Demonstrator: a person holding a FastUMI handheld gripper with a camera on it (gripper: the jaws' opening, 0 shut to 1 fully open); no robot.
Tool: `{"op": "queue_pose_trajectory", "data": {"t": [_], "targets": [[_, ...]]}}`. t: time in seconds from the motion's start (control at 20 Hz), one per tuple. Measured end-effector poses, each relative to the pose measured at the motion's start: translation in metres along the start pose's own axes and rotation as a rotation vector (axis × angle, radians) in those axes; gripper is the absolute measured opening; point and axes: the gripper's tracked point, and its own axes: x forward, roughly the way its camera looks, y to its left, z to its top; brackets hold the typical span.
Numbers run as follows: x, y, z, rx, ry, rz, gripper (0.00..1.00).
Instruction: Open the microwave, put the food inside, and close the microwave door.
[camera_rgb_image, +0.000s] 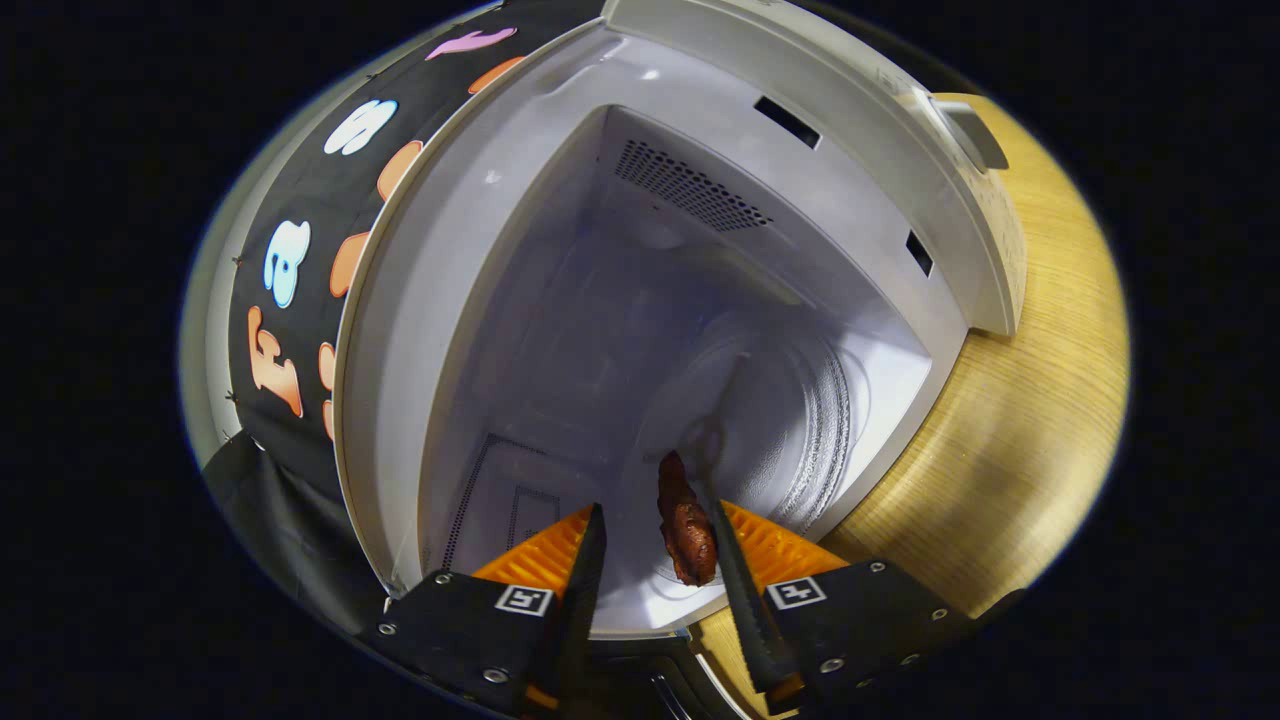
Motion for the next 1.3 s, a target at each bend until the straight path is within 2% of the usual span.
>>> {"op": "queue_pose_trajectory", "data": {"t": [0.05,0.15,0.5,0.9,1.15,1.25,1.3], "targets": [[-0.008,-0.001,-0.001,-0.028,0.009,-0.002,0.77],[-0.029,0.001,0.004,-0.088,0.015,0.007,0.85],[-0.113,0.016,0.01,-0.227,0.034,0.02,0.9],[-0.23,0.061,-0.027,-0.444,0.01,0.03,0.89],[-0.283,0.121,-0.063,-0.585,0.005,0.121,0.89],[-0.291,0.147,-0.091,-0.612,0.05,0.182,0.89],[-0.295,0.159,-0.107,-0.613,0.084,0.216,0.86]]}}
